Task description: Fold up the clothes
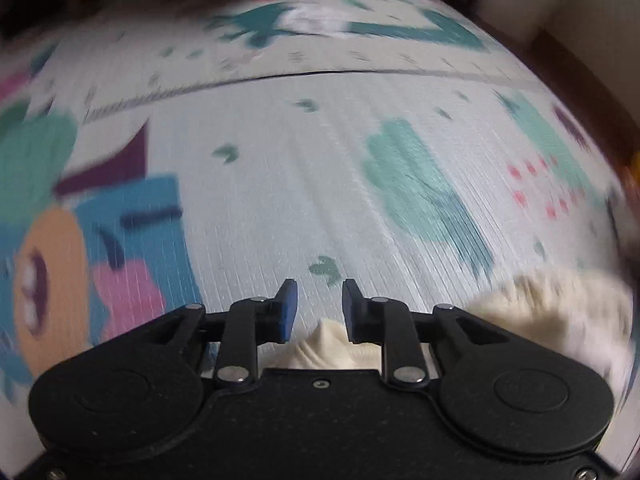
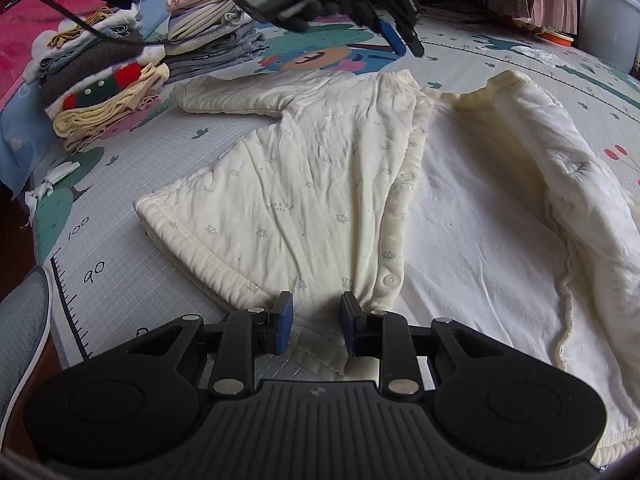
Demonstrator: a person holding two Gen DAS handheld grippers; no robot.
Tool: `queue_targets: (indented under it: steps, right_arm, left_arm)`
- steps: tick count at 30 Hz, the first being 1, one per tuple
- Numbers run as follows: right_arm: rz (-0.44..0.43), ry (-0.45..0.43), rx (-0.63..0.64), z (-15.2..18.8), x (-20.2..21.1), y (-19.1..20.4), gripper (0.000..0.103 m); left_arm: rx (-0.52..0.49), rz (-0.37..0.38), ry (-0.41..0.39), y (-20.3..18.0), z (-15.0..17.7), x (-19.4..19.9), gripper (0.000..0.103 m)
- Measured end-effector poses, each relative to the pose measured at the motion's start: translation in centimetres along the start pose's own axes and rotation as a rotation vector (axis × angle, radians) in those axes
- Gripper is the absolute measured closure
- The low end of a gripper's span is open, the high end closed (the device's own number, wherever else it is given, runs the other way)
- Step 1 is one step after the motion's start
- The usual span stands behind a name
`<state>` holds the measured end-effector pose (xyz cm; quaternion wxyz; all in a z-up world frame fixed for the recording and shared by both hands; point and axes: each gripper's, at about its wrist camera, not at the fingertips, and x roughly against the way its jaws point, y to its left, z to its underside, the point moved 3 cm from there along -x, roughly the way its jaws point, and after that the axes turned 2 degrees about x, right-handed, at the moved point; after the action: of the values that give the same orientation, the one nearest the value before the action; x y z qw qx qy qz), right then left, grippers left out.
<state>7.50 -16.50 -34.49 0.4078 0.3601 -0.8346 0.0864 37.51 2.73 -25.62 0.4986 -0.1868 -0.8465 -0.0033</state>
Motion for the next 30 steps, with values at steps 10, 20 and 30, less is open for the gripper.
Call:
queue_targets:
  steps: [10, 20, 30]
  right_arm:
    - [0.002, -0.006, 0.0, 0.1, 0.0, 0.0, 0.075]
    - [0.002, -0.01, -0.001, 0.2, 0.0, 0.0, 0.075]
    - [0.003, -0.007, -0.003, 0.1, 0.0, 0.0, 0.075]
  left_arm:
    - [-0.077, 0.013, 0.084, 0.4, 3.9, -3.6, 0.094]
    - [0.055, 0.081, 0.03, 2.5, 3.4, -2.3, 0.094]
    - [0.243, 0.087, -0.016, 4.5, 2.2, -0.4, 0.093]
